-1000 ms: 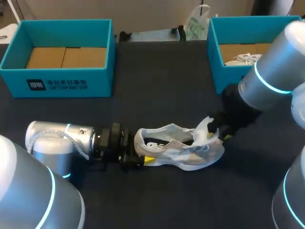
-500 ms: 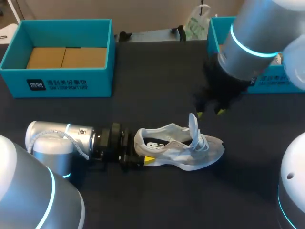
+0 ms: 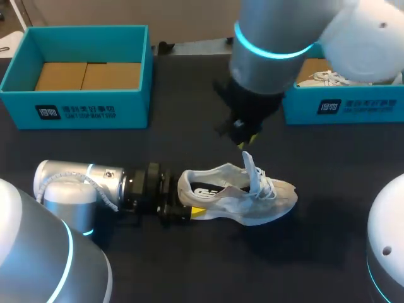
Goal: Take the shoe out of the shoebox, open the shoe tongue, remove and reinsert the insole, then place the shoe into the shoebox
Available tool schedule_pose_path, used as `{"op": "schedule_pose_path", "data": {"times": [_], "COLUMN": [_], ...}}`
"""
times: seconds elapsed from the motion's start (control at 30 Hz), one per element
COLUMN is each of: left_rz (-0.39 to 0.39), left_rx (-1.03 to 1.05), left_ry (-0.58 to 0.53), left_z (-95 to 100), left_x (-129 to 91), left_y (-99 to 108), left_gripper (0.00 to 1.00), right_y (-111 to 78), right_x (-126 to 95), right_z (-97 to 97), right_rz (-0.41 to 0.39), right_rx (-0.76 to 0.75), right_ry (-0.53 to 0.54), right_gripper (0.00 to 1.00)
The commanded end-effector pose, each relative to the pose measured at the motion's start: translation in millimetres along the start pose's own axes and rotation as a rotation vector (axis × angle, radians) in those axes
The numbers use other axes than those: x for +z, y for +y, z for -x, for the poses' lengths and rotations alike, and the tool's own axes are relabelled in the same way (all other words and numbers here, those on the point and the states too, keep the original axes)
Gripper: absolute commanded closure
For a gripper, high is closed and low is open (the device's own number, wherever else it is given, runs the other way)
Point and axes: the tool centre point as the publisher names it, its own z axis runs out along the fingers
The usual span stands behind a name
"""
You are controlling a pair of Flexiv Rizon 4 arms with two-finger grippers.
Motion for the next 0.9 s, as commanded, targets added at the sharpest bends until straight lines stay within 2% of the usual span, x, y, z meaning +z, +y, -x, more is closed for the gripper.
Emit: {"op": "schedule_pose_path", "data": {"times": [0.03,0.1,0.17,0.2,0.53,0.77,0.9], "left_rz": [-0.001,-0.001,-0.001,-0.001,-0.001,-0.001,-0.001], "left_rx": [0.000,0.000,0.000,0.000,0.000,0.000,0.000], "left_ry": [-0.002,-0.002,-0.002,-0.002,-0.002,-0.002,-0.002], "left_z": [-0.1,-0.1,-0.1,-0.1,-0.1,-0.1,-0.1], "left_x": [0,0,0,0,0,0,0], "left_y": [1,1,1,1,1,1,1], "left_gripper": [1.00,1.00,1.00,1.00,1.00,1.00,1.00], "right_y": [19.4,20.3,19.4,18.5,18.5,28.9,31.1], "right_x": [14,16,19,21,21,55,72], "right_z": [-16.9,-24.1,-28.8,-29.7,-29.7,-52.3,-62.8], "right_rz": [-0.074,-0.036,-0.046,-0.085,-0.085,-0.027,0.009], "right_rx": [-0.087,-0.227,-0.307,-0.296,-0.296,-0.385,-0.517], "right_ry": [-0.108,-0.037,0.018,0.038,0.038,0.036,0.041], "right_gripper": [1.00,1.00,1.00,1.00,1.00,1.00,1.00]}}
